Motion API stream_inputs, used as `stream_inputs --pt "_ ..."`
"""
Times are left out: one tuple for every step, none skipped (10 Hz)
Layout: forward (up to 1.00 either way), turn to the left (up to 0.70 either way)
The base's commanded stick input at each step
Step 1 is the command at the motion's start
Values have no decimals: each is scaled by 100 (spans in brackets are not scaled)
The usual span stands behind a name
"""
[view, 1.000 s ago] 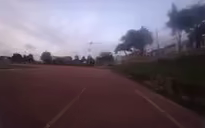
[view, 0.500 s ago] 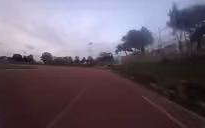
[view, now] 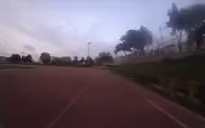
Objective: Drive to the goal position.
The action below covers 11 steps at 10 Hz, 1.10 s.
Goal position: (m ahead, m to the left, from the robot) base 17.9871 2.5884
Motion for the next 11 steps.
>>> stream_inputs --pt "70 0" --pt "70 0" --pt "70 -13" --pt "70 -34" --pt "70 -35" --pt "70 0" --pt "70 0" --pt "70 0" --pt "70 0" --pt "70 0" --pt "70 0"
